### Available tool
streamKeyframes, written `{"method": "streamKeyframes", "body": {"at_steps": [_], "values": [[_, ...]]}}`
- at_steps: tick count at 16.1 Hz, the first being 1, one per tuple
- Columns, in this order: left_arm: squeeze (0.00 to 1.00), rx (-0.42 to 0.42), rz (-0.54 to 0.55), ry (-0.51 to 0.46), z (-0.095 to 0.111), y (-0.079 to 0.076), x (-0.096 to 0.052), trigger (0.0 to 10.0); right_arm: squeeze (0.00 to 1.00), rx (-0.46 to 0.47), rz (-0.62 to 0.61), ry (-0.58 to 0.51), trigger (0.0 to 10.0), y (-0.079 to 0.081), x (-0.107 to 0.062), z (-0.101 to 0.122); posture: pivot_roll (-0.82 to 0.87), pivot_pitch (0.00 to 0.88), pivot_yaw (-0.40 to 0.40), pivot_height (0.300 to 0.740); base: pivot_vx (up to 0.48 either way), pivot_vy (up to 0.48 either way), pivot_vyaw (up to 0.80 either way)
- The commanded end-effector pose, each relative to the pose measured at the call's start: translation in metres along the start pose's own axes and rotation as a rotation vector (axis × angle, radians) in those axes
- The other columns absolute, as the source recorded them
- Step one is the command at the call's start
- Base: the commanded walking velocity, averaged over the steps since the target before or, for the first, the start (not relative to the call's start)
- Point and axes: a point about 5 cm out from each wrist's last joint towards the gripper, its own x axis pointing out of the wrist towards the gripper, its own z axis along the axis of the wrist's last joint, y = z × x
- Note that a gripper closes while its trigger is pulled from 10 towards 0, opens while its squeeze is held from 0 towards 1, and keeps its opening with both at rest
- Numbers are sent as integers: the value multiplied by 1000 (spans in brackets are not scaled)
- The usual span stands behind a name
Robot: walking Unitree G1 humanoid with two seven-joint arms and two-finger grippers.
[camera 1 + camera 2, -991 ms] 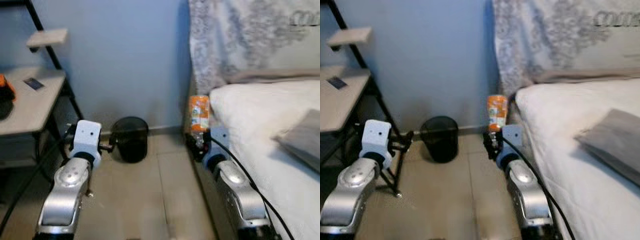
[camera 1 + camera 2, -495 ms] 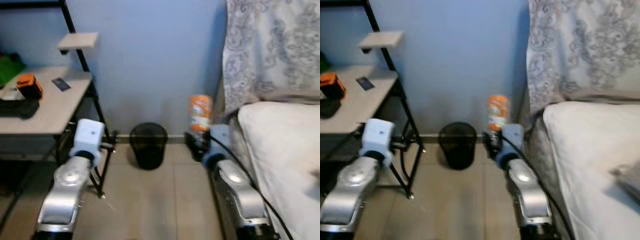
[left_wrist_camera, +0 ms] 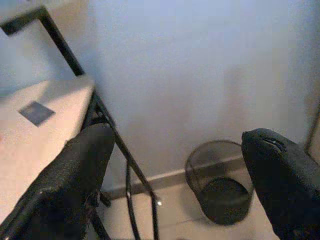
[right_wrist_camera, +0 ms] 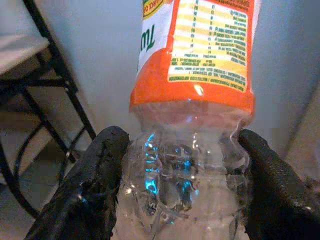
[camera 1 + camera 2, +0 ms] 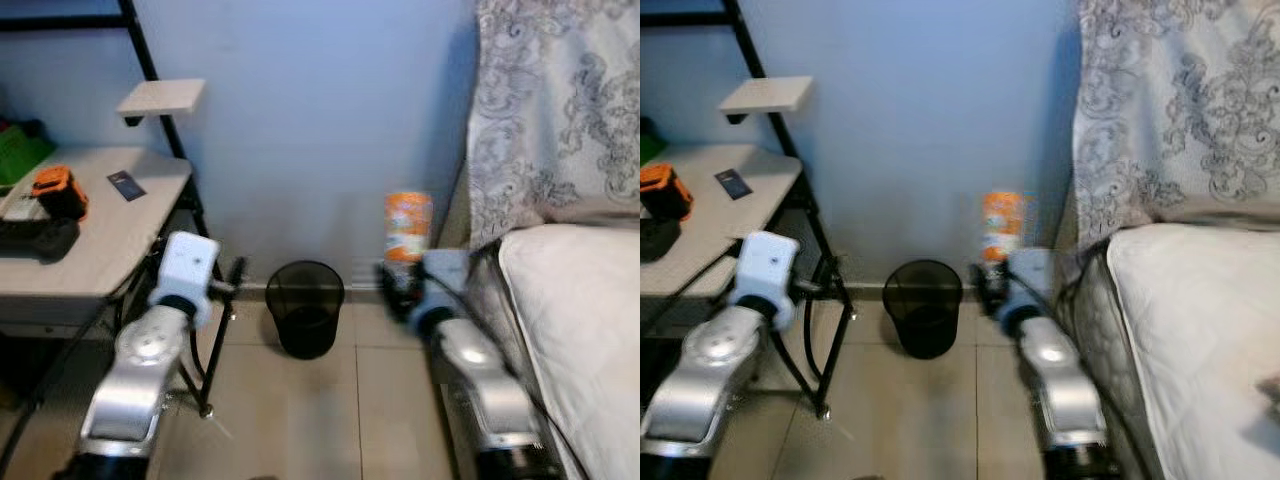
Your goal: Clean up the room
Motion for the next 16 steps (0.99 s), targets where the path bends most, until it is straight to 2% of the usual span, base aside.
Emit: {"method": "streamKeyframes", "body": {"at_steps": [1, 4, 7, 9, 16], "values": [[4, 4, -28, -21, 5, -6, 1, 10000, 0, -16, -30, -22, 10000, -10, 0, 5, -26, 0, 74, 740, 307, 0, 0], [4, -31, -25, -43, 6, -5, 1, 10000, 0, -24, -31, -26, 10000, -12, 0, 6, -30, 0, 76, 740, 306, 0, 0], [0, -29, -25, -40, 4, -2, -1, 10000, 0, -32, -2, -35, 10000, -10, -1, 7, -25, 0, 78, 740, 307, 0, 0], [0, -29, -27, -44, 4, -2, -2, 10000, 0, -39, -7, -38, 10000, -9, -1, 7, -23, 0, 79, 740, 307, 0, 772], [0, -20, -28, -46, 6, -3, -3, 10000, 0, -37, -23, -32, 10000, -10, 2, 5, -24, 0, 81, 740, 305, 0, 0]]}}
